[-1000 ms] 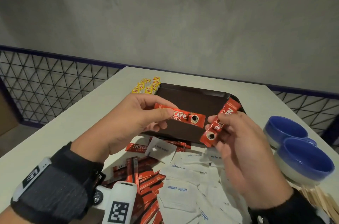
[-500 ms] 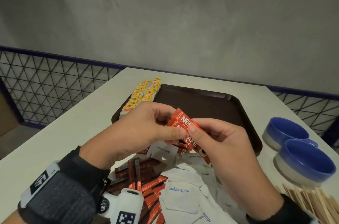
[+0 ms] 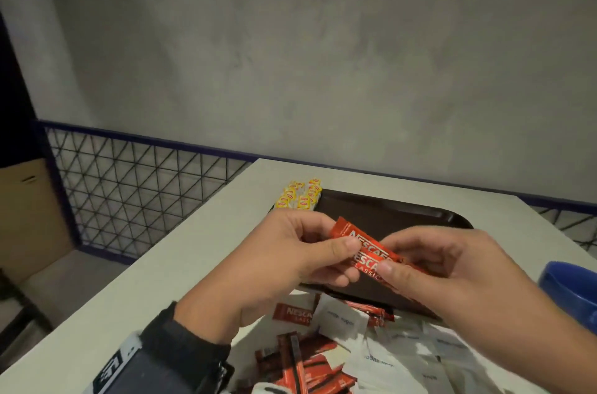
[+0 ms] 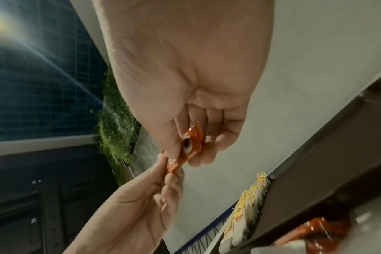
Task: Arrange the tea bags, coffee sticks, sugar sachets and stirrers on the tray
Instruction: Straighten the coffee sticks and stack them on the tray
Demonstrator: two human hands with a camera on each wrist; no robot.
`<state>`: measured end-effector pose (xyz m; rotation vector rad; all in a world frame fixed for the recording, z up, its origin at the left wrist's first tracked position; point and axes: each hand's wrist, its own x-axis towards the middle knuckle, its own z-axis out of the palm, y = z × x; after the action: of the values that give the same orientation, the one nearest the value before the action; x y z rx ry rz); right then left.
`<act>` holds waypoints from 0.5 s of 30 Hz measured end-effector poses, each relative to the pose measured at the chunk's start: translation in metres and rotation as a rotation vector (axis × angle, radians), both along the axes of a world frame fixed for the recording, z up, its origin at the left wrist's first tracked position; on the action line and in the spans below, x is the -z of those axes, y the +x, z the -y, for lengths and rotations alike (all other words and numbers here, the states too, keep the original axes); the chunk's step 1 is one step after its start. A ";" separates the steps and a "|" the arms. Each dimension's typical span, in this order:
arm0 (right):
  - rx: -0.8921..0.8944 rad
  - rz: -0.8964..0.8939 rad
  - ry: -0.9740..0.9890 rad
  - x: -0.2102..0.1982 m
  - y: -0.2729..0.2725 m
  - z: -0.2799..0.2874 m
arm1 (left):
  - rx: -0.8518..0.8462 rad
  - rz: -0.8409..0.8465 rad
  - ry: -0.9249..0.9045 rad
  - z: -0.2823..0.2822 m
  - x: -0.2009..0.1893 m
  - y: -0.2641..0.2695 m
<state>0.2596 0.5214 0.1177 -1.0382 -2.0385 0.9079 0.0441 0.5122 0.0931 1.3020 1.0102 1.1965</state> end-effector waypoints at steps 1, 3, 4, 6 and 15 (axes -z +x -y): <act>-0.036 0.049 -0.002 -0.007 -0.003 -0.003 | 0.005 0.016 -0.009 0.001 -0.001 -0.005; -0.110 0.143 -0.026 -0.018 -0.011 -0.013 | 0.020 0.028 -0.030 -0.001 0.000 -0.016; -0.141 0.206 -0.042 -0.021 -0.015 -0.020 | 0.024 0.017 -0.041 -0.002 0.002 -0.020; -0.171 0.344 -0.058 -0.027 -0.024 -0.043 | -0.003 -0.027 -0.050 -0.005 0.004 -0.031; 0.136 0.673 0.045 -0.015 -0.058 -0.224 | -0.224 -0.034 -0.049 -0.011 0.021 -0.078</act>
<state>0.2013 0.7457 0.1329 -1.5880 -2.4594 0.4664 -0.0334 0.5237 0.0717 1.1977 1.2278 1.3128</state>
